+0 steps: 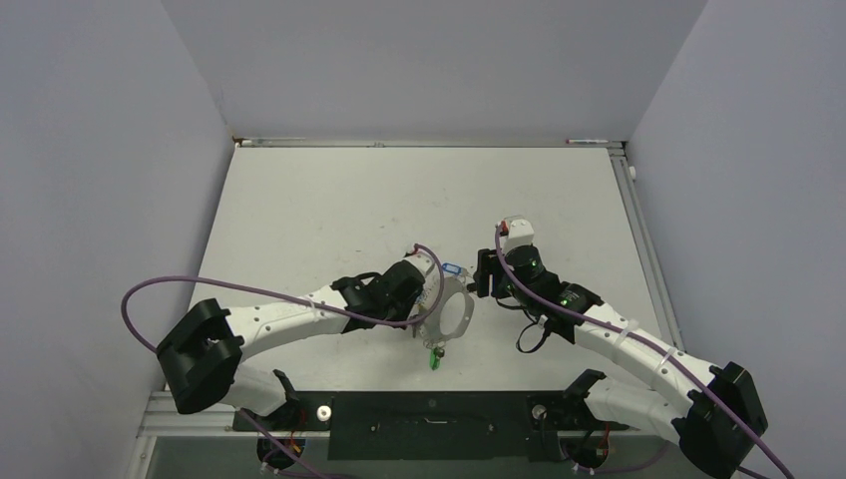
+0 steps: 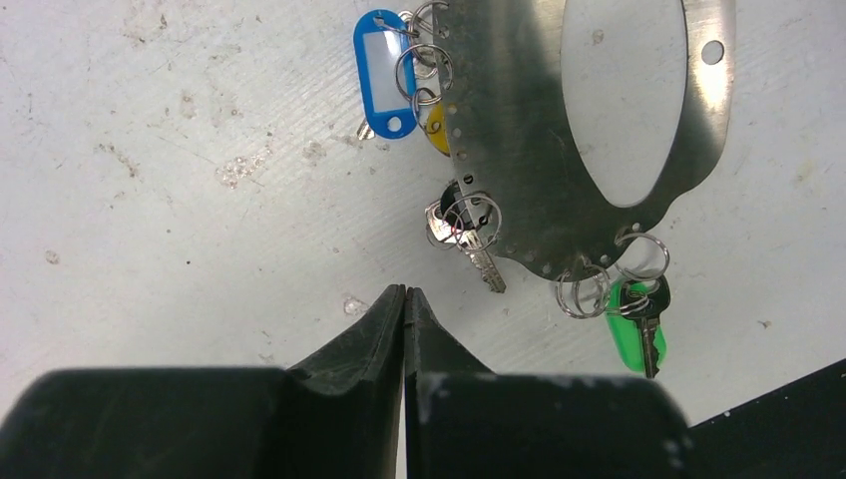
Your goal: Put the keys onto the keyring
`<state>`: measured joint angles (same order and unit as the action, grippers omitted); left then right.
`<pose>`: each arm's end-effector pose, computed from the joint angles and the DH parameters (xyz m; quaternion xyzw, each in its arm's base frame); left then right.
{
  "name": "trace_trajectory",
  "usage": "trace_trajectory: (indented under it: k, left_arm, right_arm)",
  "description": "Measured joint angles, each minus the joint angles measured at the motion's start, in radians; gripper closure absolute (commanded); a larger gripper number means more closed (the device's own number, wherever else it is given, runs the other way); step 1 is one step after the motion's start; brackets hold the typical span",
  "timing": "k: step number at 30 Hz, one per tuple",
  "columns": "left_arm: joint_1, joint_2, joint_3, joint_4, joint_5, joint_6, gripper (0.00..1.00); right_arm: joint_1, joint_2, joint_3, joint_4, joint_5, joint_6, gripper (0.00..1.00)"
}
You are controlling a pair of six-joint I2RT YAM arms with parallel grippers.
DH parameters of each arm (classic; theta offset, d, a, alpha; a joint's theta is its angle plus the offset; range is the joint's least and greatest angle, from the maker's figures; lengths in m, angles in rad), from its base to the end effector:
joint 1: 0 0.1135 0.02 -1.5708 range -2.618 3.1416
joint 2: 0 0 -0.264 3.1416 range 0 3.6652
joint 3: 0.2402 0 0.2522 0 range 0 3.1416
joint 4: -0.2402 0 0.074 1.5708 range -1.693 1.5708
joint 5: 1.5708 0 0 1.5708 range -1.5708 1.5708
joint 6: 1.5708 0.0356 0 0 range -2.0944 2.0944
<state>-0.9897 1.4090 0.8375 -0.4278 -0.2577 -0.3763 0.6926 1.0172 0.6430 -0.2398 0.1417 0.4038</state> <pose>0.1583 -0.2246 0.2008 0.2527 0.9180 -0.0808 0.2946 0.1729 0.1369 0.2414 -0.0952 0.8810 0.1857 0.4247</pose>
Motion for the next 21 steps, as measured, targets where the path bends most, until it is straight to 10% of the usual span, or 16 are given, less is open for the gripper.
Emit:
trace_trajectory:
  k: [9, 21]
  left_arm:
    - [-0.026, -0.005, -0.034, 0.045, 0.003, 0.015, 0.63]
    - [-0.084, 0.034, -0.074, 0.208, -0.033, -0.076, 0.58]
  right_arm:
    - [0.000, 0.000, 0.000, 0.000, -0.005, 0.000, 0.40]
    - [0.000, 0.000, 0.000, 0.000, -0.019, 0.002, 0.40]
